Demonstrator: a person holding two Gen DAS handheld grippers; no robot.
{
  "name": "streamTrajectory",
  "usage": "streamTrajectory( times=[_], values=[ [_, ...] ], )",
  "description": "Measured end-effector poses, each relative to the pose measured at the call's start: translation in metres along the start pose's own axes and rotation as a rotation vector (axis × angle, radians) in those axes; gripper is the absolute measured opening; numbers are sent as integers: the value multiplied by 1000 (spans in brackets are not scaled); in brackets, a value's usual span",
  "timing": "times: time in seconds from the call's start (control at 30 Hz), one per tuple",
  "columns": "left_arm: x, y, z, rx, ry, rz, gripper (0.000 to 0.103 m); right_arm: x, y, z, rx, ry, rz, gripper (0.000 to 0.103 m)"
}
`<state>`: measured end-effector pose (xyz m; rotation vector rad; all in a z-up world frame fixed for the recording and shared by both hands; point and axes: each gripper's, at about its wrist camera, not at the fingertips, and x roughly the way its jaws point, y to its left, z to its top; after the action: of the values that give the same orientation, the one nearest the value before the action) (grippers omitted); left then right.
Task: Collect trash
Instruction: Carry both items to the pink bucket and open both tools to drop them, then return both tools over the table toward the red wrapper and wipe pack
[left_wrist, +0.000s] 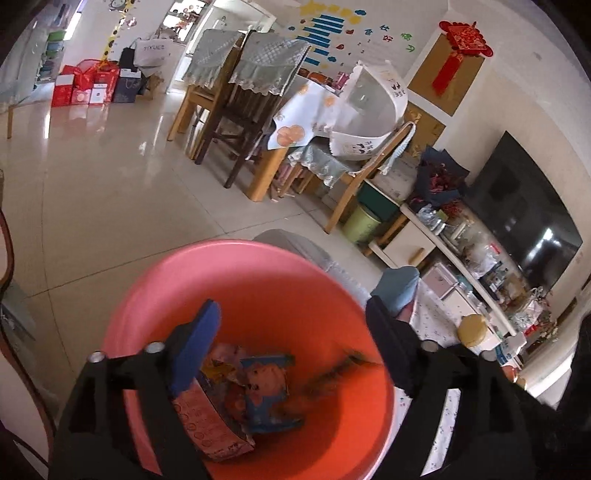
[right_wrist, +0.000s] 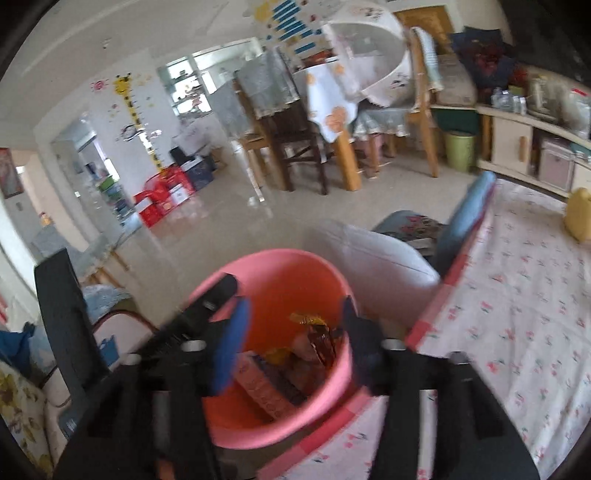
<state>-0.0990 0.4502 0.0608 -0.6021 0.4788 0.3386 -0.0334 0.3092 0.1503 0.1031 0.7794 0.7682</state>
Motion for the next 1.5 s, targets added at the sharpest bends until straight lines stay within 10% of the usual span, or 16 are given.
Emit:
streamTrajectory(
  times=[0.33,1.5],
  values=[
    [0,-23,-9,97,14,-7,87,-52,-45,-27,58,-40,-120,87],
    [-15,-163,-79,577,67,-41,95,-169,-104,-114,57,-71,-325,94]
  ],
)
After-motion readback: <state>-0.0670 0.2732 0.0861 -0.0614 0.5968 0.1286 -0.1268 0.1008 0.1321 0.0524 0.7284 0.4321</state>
